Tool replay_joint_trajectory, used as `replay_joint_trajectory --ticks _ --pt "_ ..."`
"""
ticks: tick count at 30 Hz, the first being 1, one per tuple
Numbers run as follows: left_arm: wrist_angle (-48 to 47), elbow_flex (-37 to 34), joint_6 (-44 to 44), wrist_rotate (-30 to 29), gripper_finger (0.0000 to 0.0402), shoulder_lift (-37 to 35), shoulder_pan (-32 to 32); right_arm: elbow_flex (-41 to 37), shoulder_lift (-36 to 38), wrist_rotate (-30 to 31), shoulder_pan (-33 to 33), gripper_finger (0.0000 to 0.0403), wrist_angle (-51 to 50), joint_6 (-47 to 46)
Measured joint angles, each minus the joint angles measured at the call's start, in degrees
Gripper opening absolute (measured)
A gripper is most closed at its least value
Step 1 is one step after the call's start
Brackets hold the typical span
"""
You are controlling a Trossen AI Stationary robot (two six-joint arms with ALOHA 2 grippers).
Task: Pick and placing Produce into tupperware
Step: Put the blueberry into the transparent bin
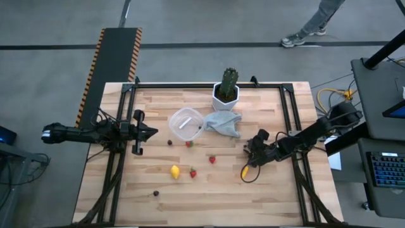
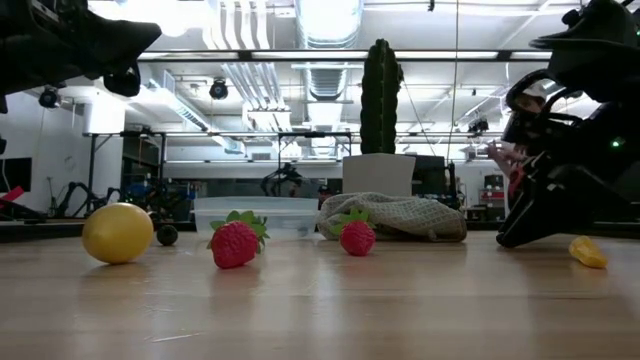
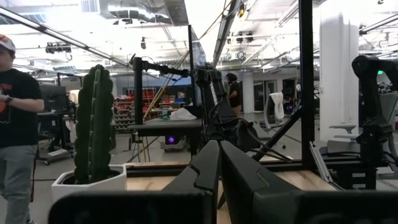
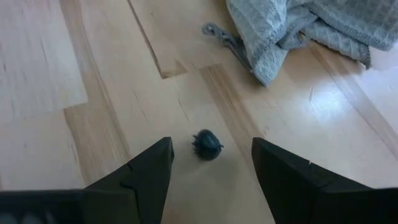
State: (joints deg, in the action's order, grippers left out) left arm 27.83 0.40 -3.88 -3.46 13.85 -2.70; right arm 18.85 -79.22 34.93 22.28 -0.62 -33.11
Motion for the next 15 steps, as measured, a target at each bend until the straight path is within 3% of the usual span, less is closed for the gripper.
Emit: replay_joint_trajectory --ticks 15 --pt "0.00 -0.01 0.00 0.00 0.0000 0.00 -0.01 -0.35 0.54 -2.04 -1.63 0.0200 0.41 -0.32"
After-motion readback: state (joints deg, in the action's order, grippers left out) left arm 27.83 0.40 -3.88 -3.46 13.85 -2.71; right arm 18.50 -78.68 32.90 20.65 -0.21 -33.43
